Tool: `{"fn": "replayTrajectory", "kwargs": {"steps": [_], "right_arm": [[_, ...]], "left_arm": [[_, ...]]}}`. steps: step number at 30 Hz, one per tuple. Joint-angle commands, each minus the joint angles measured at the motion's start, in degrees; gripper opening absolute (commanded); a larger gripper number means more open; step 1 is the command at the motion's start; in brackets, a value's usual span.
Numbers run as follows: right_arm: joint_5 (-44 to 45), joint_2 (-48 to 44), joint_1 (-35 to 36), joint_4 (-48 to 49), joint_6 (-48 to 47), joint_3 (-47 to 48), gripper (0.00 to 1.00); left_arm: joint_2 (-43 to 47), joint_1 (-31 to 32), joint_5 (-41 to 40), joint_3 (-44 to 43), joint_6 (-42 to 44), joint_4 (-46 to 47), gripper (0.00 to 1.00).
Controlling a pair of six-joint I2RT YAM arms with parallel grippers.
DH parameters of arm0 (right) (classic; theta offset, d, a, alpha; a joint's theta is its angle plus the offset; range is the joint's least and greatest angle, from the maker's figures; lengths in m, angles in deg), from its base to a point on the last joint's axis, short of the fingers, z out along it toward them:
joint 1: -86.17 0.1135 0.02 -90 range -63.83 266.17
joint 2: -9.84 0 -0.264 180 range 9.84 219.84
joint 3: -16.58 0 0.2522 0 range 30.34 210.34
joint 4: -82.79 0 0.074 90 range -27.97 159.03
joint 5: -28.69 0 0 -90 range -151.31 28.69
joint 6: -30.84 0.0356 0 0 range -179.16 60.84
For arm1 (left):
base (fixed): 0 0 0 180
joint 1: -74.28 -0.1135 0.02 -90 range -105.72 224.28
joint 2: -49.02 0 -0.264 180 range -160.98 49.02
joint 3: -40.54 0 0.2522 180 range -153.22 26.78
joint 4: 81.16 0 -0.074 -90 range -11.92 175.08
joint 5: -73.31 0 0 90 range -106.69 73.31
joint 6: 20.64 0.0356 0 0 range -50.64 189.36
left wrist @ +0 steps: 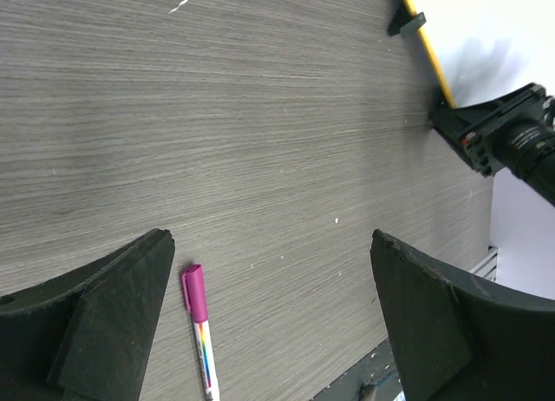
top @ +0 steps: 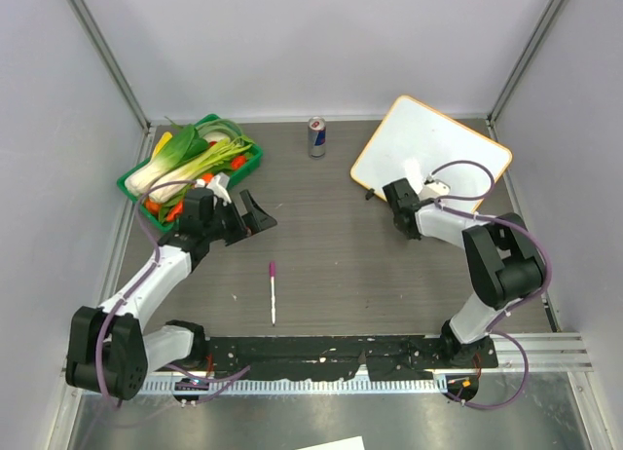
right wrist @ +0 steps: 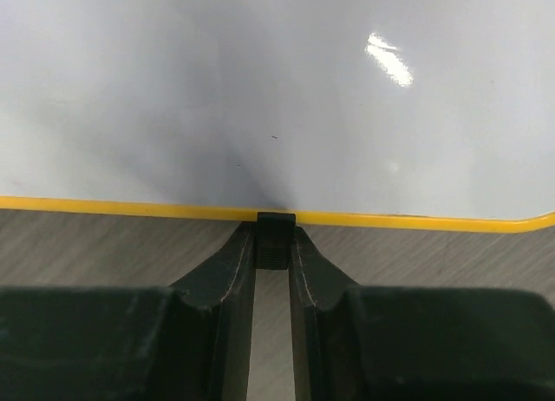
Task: Write a sentence on the whiteboard
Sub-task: Move the whiteboard stand to the center of the board.
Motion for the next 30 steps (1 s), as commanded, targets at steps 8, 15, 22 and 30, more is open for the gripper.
{"fn": "replayTrajectory", "kwargs": {"steps": [8,15,22,30], "right_arm": [[-8.08,-6.23,12.83,-9.45,-1.32,-5.17,0.01],[-10.46,-7.1,21.53,-9.1,-0.17,-9.56,0.01],[-9.14,-9.82,30.06,-7.43,-1.14,-10.44,0.01],[-9.14,-7.29,33.67,-4.27,-5.8,-8.61,0.01]], "left_arm": [[5.68,-0.21,-0.15,-0.88,-0.77,-1.58,1.0],[9.37,-0.21,-1.03,-0.97,-2.0,-2.55,1.0],[11.13,-0.3,-1.21,-0.8,-2.62,-3.78,1.0],[12.45,-0.3,-1.82,-0.45,-2.53,-5.27,1.0]]}}
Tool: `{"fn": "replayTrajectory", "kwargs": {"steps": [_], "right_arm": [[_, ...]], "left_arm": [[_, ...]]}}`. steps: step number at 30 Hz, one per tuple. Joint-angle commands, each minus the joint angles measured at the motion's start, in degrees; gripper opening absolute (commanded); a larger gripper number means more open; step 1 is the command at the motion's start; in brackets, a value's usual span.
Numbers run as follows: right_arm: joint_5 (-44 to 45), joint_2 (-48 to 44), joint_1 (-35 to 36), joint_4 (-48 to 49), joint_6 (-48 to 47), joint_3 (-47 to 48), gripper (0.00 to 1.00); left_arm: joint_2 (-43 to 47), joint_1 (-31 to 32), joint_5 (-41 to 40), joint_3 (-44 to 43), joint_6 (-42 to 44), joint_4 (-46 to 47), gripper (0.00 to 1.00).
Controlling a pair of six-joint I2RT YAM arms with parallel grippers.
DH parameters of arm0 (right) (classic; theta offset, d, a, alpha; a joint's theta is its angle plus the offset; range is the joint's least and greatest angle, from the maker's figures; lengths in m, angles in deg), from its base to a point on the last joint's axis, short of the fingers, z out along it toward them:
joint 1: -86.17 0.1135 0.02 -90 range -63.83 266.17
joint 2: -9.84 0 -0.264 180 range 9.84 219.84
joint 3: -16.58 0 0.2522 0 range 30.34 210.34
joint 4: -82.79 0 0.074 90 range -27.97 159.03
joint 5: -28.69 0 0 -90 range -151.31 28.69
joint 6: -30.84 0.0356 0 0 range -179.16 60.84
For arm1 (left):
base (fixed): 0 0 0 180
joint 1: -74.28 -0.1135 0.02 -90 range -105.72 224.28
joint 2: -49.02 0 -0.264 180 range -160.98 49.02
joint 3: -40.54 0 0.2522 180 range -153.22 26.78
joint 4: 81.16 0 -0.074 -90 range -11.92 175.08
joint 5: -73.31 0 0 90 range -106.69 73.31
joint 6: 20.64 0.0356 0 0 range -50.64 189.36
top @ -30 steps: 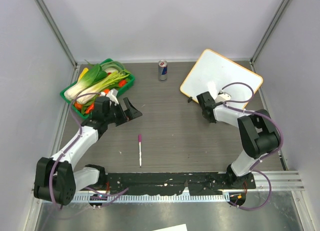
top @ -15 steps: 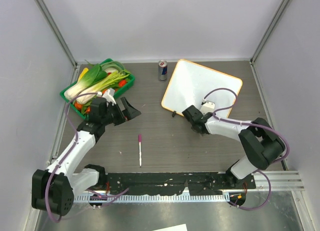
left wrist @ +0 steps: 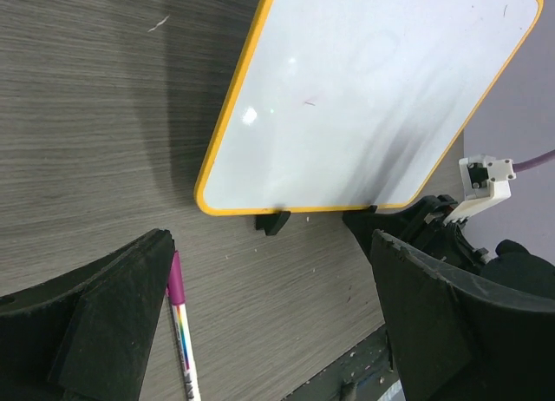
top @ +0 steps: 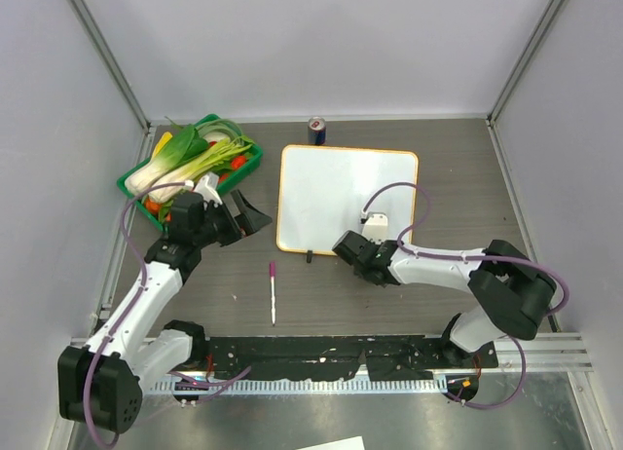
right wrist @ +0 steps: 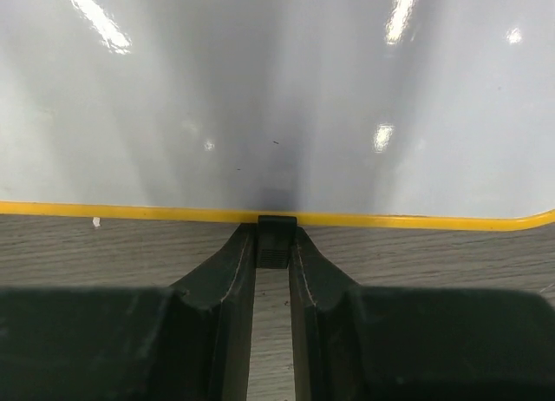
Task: Write a sentence on the whiteboard
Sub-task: Move the whiteboard stand to the center of the board.
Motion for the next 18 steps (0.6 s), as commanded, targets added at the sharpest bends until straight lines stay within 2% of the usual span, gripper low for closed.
{"fn": "replayTrajectory", "kwargs": {"steps": [1,12,18], "right_arm": [[-6.04,3.45,1.37,0.0,-5.33,0.8,0.01],[-1.91,14.52,1.72,0.52,-14.92,10.47,0.02],[-1.12,16.29,1.54,0.44,-17.12,12.67,0.01]], "left_arm": [[1.5,-0.3,-0.64,-0.49,-0.1,-0.73,1.0],[0.88,-0.3,-1.7,-0.75,1.39,-3.54,1.0],[-0.17,-0.21,-1.96,-0.14,1.66,-4.86,1.0]]}}
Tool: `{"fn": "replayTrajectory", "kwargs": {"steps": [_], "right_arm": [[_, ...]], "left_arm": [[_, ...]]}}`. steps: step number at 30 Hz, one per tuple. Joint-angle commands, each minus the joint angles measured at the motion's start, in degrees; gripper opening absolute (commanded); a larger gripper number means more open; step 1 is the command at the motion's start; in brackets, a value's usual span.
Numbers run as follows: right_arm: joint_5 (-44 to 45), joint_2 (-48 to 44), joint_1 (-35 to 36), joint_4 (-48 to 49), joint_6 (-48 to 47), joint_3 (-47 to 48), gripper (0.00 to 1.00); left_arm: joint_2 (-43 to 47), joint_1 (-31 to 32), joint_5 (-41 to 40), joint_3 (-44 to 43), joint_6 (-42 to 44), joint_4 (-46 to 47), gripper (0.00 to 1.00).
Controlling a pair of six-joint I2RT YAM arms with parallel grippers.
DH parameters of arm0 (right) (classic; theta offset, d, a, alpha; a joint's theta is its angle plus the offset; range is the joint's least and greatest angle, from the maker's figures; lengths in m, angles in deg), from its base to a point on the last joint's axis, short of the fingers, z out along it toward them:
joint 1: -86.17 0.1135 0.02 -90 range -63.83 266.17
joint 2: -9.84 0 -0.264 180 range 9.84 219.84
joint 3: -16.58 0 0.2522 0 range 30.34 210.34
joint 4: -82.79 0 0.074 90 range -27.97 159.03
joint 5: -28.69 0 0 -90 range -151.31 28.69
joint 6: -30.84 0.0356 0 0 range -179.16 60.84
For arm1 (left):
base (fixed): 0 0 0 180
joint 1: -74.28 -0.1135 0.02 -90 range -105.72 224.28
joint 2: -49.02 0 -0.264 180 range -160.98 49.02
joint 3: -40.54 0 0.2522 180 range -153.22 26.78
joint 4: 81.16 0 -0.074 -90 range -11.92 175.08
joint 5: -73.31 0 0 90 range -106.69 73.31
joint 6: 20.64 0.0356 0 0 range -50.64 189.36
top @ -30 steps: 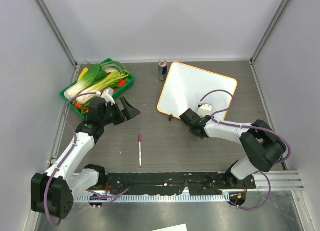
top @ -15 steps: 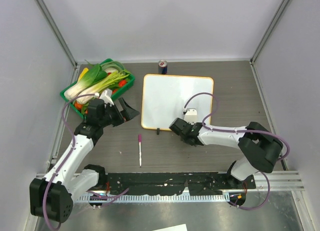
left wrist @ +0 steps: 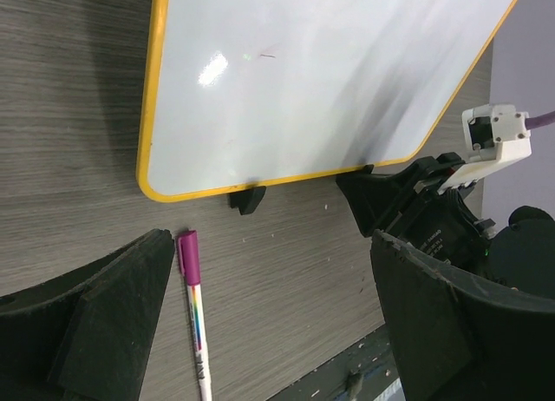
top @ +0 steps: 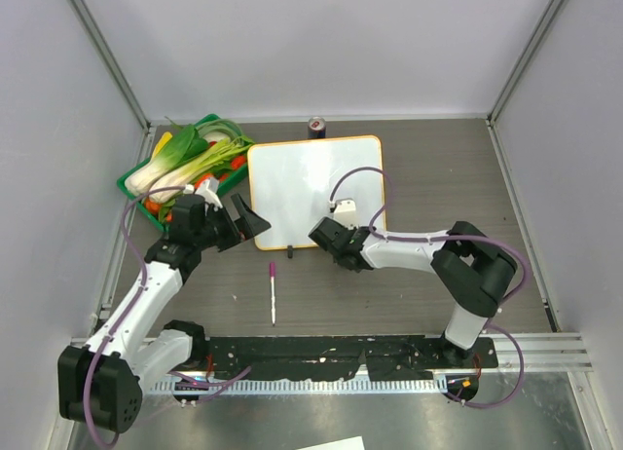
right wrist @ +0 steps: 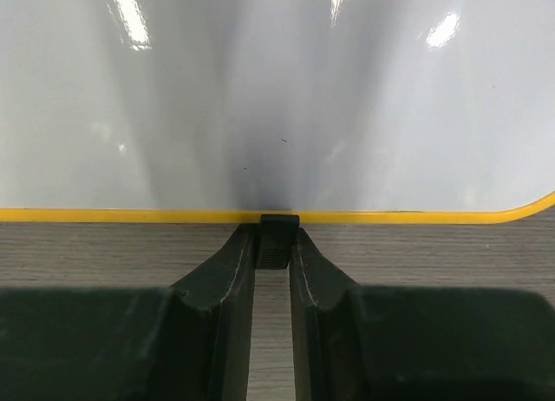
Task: Write a sentence on the whiteboard
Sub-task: Move the whiteboard stand to the center of the board, then pick up the whiteboard marker without the cap from the center of the board.
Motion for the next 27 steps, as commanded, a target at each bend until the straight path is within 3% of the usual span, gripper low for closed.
{"fn": "replayTrajectory", "kwargs": {"steps": [1,9,15,17,19,20,23,27], "right_arm": [[-2.03,3.61,0.56,-2.47,-4.71,0.21,0.01],[-5.72,2.65,-1.72,-2.12,-6.64,1.53,0.01],[-10.64,0.1,-5.06,-2.38,-8.4,2.58,0.12],[-12.22,-0.95,-6.47,-2.64,-9.01,3.02,0.18],[-14.42,-2.44,-7.61,-2.91,-9.81,3.29,0.33],[-14.43,-3.15,-7.79,-3.0,-10.16,3.29,0.49],[-14.43,-7.53,-7.97,-2.91,-10.6,2.76,0.74],[-14.34,-12.72,-7.97,-2.82,-11.56,2.15,0.86]], "left_arm": [[-0.83,-0.3,-0.56,0.12,1.18,-0.93,1.0],[-2.41,-0.21,0.14,2.06,0.65,-1.45,1.0],[-3.29,-0.3,1.45,3.2,1.09,-2.86,1.0],[-3.55,-0.21,0.85,3.11,1.0,-4.87,1.0],[-3.73,0.23,-0.56,2.68,1.44,-8.12,1.0],[-3.82,0.84,-1.96,2.15,1.61,-9.96,0.99],[-4.34,3.91,-6.26,0.74,1.18,-14.89,0.97],[-4.87,9.27,-11.54,-0.31,-1.37,-19.11,0.96]]}}
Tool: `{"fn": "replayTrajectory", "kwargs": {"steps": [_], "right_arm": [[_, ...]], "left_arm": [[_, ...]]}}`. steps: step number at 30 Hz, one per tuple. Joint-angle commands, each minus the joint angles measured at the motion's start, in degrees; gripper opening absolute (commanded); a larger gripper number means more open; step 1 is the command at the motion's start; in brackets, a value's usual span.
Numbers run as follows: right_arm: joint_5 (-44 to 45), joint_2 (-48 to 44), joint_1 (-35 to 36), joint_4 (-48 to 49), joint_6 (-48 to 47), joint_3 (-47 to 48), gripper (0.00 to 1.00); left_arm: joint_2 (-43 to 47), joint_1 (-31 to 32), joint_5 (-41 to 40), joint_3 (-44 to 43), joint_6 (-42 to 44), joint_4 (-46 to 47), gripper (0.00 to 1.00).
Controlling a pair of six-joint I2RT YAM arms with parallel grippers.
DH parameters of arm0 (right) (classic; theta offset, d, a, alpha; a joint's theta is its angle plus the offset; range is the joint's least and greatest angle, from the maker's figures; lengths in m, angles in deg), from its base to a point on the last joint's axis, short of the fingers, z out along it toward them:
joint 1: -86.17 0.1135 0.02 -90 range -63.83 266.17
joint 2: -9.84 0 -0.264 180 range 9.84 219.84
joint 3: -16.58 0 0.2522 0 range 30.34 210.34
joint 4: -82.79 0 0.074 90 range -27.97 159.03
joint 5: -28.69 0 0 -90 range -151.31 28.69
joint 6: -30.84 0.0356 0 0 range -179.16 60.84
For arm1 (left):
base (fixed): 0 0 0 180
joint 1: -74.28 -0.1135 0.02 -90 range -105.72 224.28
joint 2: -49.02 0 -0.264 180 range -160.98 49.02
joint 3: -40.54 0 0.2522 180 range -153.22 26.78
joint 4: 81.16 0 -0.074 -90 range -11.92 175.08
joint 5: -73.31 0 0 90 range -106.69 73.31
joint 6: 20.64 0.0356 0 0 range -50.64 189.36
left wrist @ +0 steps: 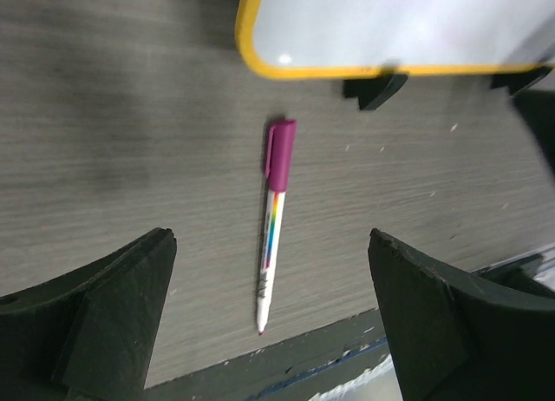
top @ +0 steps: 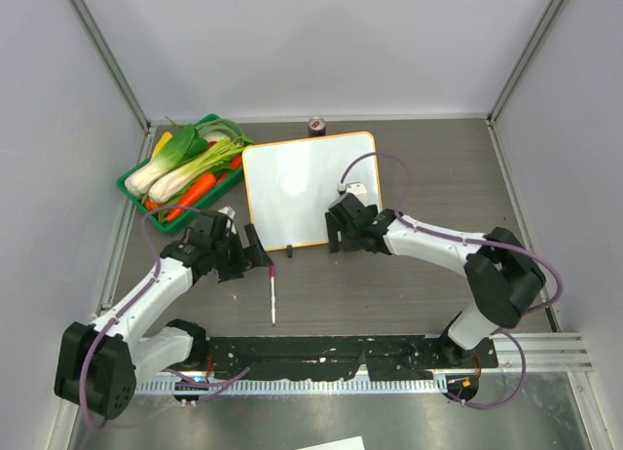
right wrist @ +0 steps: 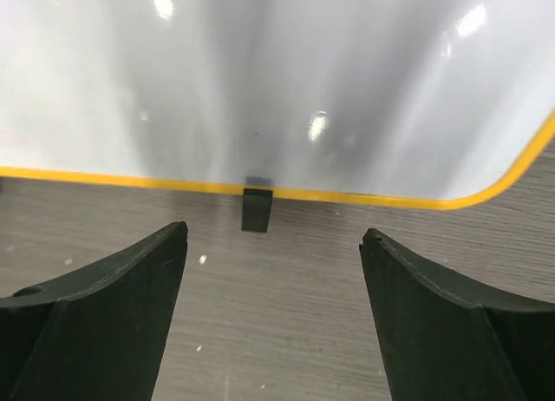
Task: Write a sentence on the whiteboard
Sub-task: Pick up the whiteboard marker without the cap from the center of the board.
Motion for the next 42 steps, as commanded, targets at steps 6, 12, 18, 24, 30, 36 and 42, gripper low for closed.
{"fn": "replayTrajectory", "kwargs": {"steps": [6,12,18,24,30,36,42], "right_arm": [[-2.3,-14.05,-1.22,-0.62,-1.11,-1.49,0.91],[-8.0,-21.17,-2.62,6.06,-5.48,-6.84,0.95],[-9.33,-22.41,-6.58,3.0,-0.94,-5.19,0.94],[-12.41,-22.41,-8.95,4.3,-0.67,-5.89,0.94],[-13.55,-22.23,-9.83,4.57,-0.67,-5.8,0.94],[-13.99,-22.15,-10.62,4.83,-0.67,-6.06,0.94],[-17.32,-22.23,-12.47,5.8,-0.41,-6.41,0.95]], "left_arm": [[0.18,10.88,-7.84,-1.49,-5.54,-7.39,0.91],[-0.35,20.98,-11.18,-0.61,-10.55,-9.4,0.79],[-2.36,28.64,-17.24,-1.05,-13.81,-11.96,0.67],[-7.19,33.47,-19.97,-1.92,-14.86,-10.3,0.58],[-13.08,37.34,-22.52,-2.81,-15.83,-9.24,0.51],[-15.28,39.37,-21.29,-0.44,-17.24,-4.67,0.33],[-15.91,40.42,-20.85,0.54,-17.41,-4.05,0.0]]}}
